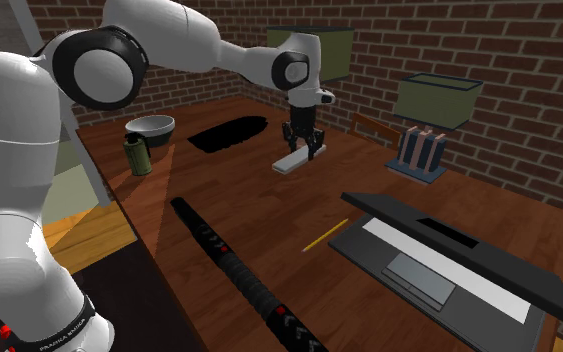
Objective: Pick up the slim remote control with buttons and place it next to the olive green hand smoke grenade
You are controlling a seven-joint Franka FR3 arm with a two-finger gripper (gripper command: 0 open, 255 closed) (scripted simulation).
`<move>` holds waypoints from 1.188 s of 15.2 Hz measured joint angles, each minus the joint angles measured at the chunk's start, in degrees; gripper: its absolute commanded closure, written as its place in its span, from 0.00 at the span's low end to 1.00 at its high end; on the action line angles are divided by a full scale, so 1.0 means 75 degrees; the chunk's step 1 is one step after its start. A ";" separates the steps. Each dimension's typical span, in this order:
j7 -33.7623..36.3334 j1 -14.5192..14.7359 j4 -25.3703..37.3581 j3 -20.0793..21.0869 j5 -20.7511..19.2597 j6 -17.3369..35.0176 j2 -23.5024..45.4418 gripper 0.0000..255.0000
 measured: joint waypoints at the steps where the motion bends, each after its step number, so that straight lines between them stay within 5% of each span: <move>1: -0.0002 -0.0002 0.0097 -0.0001 0.0000 -0.0100 -0.0003 1.00; 18: 0.0006 -0.0011 0.1862 -0.0004 -0.0002 -0.1856 0.0006 1.00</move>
